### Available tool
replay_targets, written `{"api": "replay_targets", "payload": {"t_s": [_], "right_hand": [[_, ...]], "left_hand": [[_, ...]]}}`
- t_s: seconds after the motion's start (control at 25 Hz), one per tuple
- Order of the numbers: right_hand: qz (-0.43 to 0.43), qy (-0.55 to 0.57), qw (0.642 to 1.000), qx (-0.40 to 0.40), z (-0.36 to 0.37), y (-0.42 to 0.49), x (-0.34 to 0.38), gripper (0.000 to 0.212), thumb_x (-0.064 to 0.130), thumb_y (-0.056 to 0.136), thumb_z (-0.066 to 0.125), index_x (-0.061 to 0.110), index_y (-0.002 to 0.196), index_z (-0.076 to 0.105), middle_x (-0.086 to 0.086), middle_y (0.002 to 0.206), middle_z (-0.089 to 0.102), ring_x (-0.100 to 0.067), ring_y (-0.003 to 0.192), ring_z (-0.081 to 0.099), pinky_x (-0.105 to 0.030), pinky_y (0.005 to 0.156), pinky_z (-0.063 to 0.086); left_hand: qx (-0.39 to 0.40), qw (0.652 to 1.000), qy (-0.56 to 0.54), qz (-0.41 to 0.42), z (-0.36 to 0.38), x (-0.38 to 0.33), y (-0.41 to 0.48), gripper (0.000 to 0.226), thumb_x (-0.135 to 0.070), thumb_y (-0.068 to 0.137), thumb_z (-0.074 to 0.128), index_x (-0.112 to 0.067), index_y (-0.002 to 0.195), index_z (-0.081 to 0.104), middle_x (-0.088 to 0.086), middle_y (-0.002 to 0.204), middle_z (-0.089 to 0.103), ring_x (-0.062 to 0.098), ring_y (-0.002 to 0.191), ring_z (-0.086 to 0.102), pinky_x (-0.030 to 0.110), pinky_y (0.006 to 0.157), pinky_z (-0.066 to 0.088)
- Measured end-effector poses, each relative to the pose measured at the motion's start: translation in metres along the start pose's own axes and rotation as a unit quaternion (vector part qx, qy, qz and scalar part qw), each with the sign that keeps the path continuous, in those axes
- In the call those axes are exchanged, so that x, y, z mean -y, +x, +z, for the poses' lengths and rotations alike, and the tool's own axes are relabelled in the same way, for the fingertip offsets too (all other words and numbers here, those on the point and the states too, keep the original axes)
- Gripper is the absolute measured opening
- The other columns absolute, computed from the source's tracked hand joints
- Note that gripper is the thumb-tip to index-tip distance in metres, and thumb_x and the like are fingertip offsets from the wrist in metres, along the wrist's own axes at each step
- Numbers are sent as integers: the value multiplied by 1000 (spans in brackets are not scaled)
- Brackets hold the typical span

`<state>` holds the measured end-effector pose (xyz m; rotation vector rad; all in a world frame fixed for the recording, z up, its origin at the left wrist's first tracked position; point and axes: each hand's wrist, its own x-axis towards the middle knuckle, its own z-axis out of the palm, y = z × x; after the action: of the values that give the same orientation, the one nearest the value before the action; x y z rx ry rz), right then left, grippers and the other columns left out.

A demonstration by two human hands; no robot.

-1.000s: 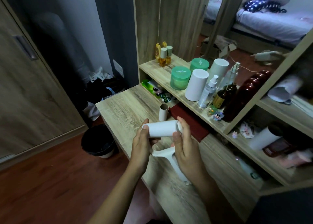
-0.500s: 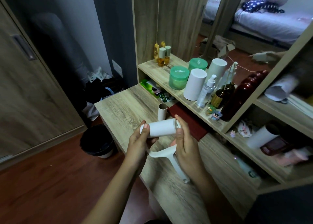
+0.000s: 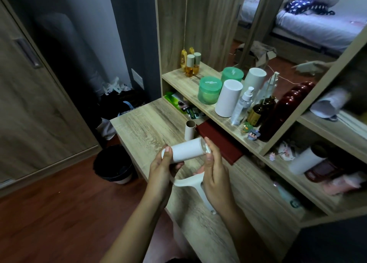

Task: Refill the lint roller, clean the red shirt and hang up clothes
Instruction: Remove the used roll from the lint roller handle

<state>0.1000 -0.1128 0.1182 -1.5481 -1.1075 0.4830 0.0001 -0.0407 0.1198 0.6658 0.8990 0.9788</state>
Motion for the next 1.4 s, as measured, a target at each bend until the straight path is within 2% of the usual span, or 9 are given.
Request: {"api": "replay_targets", "payload": {"t_s": [0.2, 0.36, 0.48, 0.56, 0.76, 0.96, 1.12, 1.24, 1.4], "right_hand": [[14, 16, 1000, -19, 2, -3, -9, 31, 33, 93, 28, 51, 117, 37, 8, 91, 62, -1, 63, 59, -12, 56, 45], [26, 30, 999, -34, 4, -4, -19, 30, 35, 93, 30, 48, 119, 38, 4, 86, 62, -5, 63, 57, -21, 58, 49], [59, 52, 996, -51, 2, -6, -24, 20, 28, 97, 32, 42, 110, 40, 2, 68, 55, -7, 57, 57, -32, 58, 55], [90, 62, 993, -52, -1, -5, -32, 15, 24, 99, 32, 37, 101, 40, 1, 63, 54, -12, 56, 59, -35, 57, 54], [209, 25, 977, -18, -4, 5, -92, 11, 26, 99, 34, 18, 103, 41, -4, 66, 54, -13, 60, 53, -30, 60, 45], [301, -72, 951, 17, 3, 27, -166, 11, 33, 97, 38, 25, 90, 39, -2, 74, 53, -23, 68, 55, -35, 61, 45], [292, -179, 936, 74, 6, 36, -191, 15, 31, 98, 34, 17, 94, 39, -5, 79, 54, -26, 72, 56, -31, 62, 38], [276, -276, 915, 101, 4, 34, -202, 27, 37, 97, 31, 15, 100, 47, -9, 95, 60, -30, 86, 60, -34, 71, 45], [231, -319, 918, 49, -2, 34, -192, 37, 46, 93, 34, 18, 103, 56, -9, 106, 57, -26, 99, 55, -37, 79, 46]], "left_hand": [[-11, 1000, -15, -3, -1, 2, 2, 16, -23, 99, 44, -18, 103, 59, 6, 98, 55, 15, 73, 56, 14, 59, 54], [-22, 999, -33, -7, -2, 6, 5, 19, -22, 99, 43, -15, 110, 58, 5, 97, 57, 14, 70, 57, 15, 58, 54], [-39, 998, -48, -12, -5, 10, 12, 21, -21, 99, 43, -9, 112, 55, 5, 89, 58, 12, 63, 57, 16, 56, 52], [-50, 996, -67, -10, -9, 13, 20, 23, -20, 98, 44, -5, 112, 54, 7, 89, 57, 14, 67, 55, 16, 54, 51], [-131, 989, -63, -7, -29, 17, 43, 18, -22, 98, 47, -8, 103, 55, 9, 95, 52, 14, 70, 53, 15, 52, 52], [-139, 990, -30, -18, -31, 28, 48, 14, -20, 97, 48, -9, 98, 57, 7, 94, 53, 15, 71, 54, 15, 55, 53], [-135, 991, -19, -20, -29, 34, 52, 15, -18, 97, 48, -8, 104, 57, 5, 91, 55, 16, 72, 54, 15, 56, 53], [-126, 992, -16, -18, -30, 35, 50, 17, -18, 97, 48, -7, 106, 57, 4, 90, 56, 15, 72, 55, 16, 56, 53], [-120, 992, -16, -22, -32, 37, 48, 19, -18, 97, 49, -6, 108, 58, 5, 90, 55, 16, 74, 54, 16, 56, 54]]}}
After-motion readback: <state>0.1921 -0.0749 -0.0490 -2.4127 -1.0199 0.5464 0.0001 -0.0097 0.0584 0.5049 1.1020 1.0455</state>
